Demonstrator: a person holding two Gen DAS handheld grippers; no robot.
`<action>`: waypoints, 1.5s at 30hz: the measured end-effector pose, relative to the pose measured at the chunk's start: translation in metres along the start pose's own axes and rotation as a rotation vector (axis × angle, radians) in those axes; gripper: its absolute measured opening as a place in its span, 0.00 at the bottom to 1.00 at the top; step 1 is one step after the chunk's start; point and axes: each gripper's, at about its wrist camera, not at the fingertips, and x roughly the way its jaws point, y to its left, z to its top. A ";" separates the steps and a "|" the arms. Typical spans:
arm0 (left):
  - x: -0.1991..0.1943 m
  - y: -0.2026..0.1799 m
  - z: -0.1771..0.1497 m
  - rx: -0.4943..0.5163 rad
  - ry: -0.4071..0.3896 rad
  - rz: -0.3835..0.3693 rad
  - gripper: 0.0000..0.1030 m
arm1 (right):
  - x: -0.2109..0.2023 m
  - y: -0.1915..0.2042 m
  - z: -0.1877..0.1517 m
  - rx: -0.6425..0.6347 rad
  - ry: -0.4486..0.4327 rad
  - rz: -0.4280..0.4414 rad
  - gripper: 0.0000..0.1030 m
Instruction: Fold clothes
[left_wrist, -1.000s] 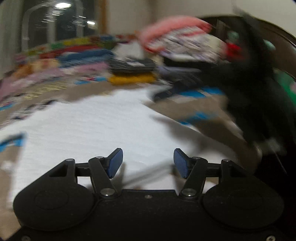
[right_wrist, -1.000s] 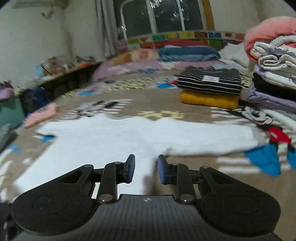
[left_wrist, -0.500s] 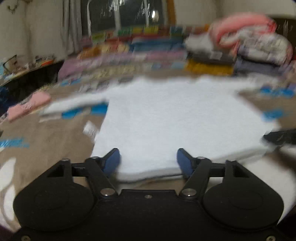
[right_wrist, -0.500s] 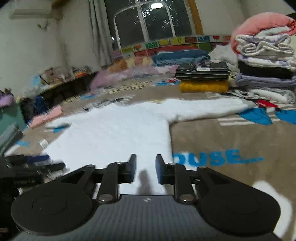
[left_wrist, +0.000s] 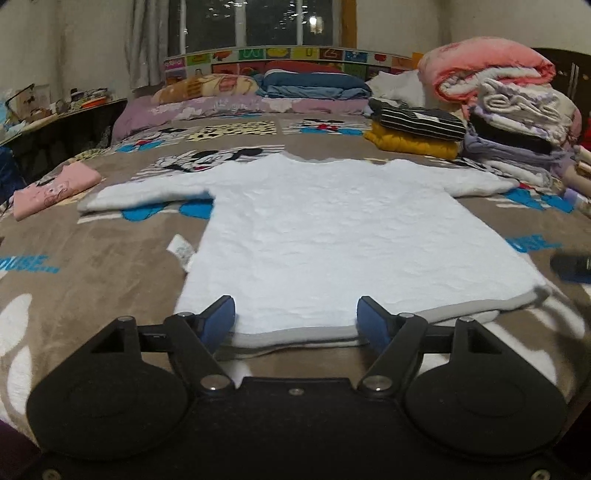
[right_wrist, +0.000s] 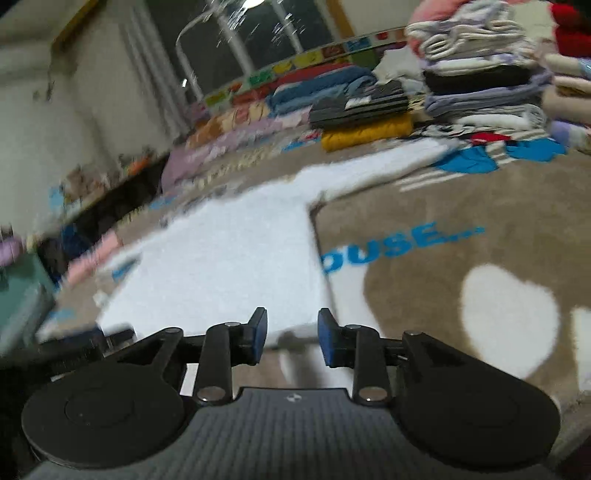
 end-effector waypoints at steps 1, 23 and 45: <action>0.001 -0.006 0.001 0.022 0.003 -0.001 0.71 | -0.002 -0.004 0.002 0.024 -0.019 0.010 0.39; 0.204 -0.119 0.173 0.035 0.079 -0.100 0.33 | 0.046 -0.083 0.008 0.332 -0.043 0.328 0.52; 0.208 -0.248 0.182 0.511 0.134 -0.262 0.48 | 0.069 -0.074 0.007 0.254 0.043 0.356 0.51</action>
